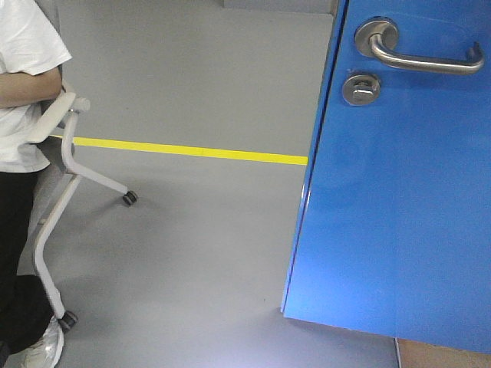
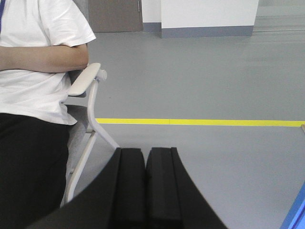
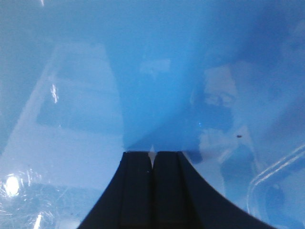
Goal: Move to blue door and open it
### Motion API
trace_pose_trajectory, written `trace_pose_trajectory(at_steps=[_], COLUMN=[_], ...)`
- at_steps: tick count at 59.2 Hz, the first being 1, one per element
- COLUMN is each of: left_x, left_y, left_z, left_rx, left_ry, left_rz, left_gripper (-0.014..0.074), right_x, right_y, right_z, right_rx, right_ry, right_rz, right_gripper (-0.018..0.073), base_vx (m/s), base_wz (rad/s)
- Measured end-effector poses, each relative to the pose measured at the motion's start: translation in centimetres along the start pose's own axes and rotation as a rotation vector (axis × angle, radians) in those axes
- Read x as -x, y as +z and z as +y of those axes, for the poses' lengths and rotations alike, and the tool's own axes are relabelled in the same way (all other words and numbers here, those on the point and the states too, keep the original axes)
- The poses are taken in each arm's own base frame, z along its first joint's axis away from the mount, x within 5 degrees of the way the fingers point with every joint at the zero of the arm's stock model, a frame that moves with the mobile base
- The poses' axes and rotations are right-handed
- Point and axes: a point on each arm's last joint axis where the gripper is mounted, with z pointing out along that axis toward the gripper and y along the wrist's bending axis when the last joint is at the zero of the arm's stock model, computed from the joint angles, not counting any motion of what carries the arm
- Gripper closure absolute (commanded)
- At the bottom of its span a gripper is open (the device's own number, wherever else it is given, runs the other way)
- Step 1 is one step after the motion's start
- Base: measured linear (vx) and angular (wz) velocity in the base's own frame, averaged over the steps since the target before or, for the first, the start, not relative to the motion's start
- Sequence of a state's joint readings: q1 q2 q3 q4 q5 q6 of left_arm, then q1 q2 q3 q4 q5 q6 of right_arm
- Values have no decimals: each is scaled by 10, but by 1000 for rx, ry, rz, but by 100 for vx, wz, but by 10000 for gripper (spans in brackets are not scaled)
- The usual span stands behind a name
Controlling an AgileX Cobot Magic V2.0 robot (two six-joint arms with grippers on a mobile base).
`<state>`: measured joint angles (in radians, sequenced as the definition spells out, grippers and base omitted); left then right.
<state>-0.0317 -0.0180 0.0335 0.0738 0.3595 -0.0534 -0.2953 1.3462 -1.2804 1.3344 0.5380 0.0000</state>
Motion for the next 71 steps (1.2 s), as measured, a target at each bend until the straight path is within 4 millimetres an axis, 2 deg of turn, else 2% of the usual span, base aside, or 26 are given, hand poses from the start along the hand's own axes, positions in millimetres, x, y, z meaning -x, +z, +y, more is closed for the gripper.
trace_pose_trajectory(at_steps=[71], left_x=[0], left_y=[0], left_z=[0], left_rx=[0], left_ry=[0], left_rz=[0], left_gripper=[526], right_x=[2], right_y=[0], right_z=[0], right_rx=[-6], right_ry=[-24], right_rz=[-20], right_gripper=[564], base_vx=[3], base_wz=[-3])
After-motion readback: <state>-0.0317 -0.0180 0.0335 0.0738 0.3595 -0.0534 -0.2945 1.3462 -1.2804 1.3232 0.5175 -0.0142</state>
